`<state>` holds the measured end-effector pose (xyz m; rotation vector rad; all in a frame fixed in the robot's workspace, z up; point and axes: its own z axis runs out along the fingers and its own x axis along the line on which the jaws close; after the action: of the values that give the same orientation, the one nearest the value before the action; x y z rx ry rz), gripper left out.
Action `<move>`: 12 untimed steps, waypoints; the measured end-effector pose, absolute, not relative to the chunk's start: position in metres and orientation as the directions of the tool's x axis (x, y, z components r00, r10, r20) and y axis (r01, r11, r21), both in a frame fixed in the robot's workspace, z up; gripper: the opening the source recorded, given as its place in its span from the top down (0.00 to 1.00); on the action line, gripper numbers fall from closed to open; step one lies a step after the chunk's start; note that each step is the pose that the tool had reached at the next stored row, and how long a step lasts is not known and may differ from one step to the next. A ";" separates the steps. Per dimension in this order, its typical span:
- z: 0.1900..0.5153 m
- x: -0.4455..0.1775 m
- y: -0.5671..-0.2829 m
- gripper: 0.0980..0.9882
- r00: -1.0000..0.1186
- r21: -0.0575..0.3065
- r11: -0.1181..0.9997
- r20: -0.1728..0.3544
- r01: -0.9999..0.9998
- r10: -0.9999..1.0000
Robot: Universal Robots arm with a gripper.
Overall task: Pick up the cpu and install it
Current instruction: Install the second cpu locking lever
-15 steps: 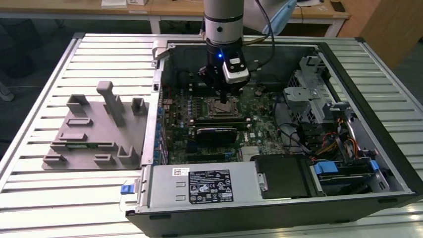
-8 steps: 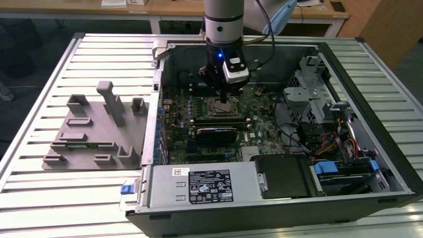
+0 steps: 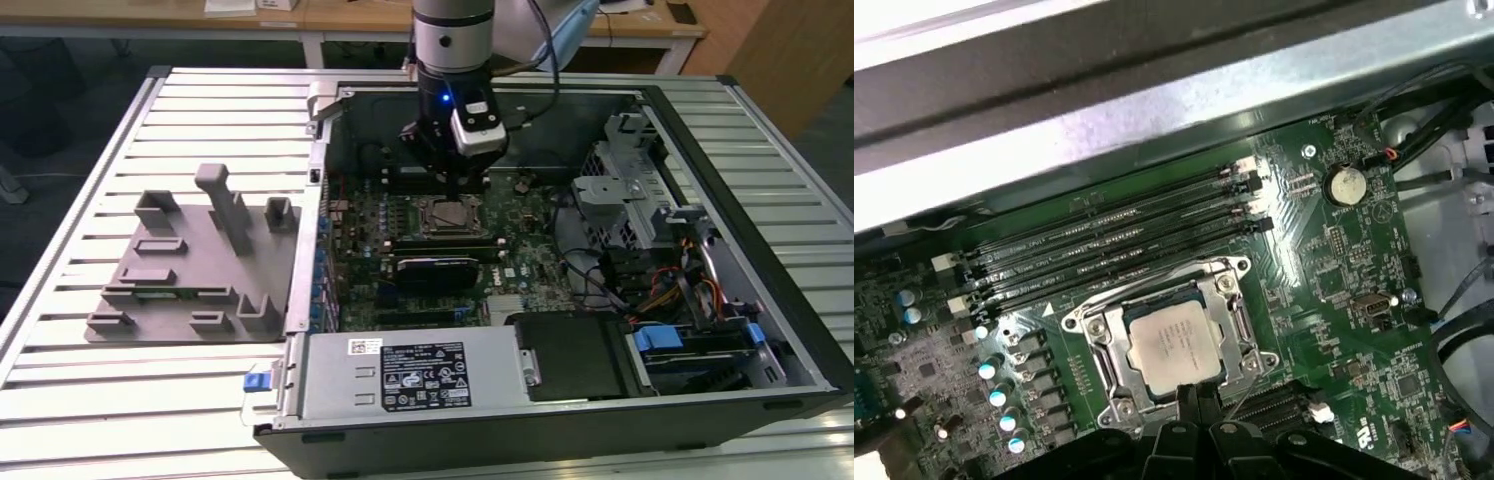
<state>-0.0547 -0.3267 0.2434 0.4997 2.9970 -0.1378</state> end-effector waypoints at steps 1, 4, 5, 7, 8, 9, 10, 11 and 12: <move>0.243 -0.055 -0.327 0.99 -0.941 -0.073 0.942 -0.113 0.327 0.318; 0.243 -0.055 -0.333 0.99 -0.941 -0.073 0.942 -0.113 0.328 0.319; 0.243 -0.055 -0.335 0.99 -0.941 -0.073 0.942 -0.113 0.328 0.319; 0.243 -0.055 -0.342 0.99 -0.941 -0.073 0.942 -0.113 0.328 0.319; 0.243 -0.055 -0.345 0.99 -0.941 -0.073 0.942 -0.113 0.328 0.318; 0.243 -0.055 -0.348 0.99 -0.941 -0.073 0.942 -0.113 0.327 0.318; 0.243 -0.055 -0.351 0.99 -0.941 -0.073 0.942 -0.113 0.328 0.318; 0.243 -0.055 -0.354 0.99 -0.941 -0.073 0.942 -0.113 0.328 0.319; 0.243 -0.055 -0.357 0.99 -0.941 -0.073 0.942 -0.113 0.328 0.319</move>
<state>-0.0546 -0.3571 0.2432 0.4998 2.9972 -0.1377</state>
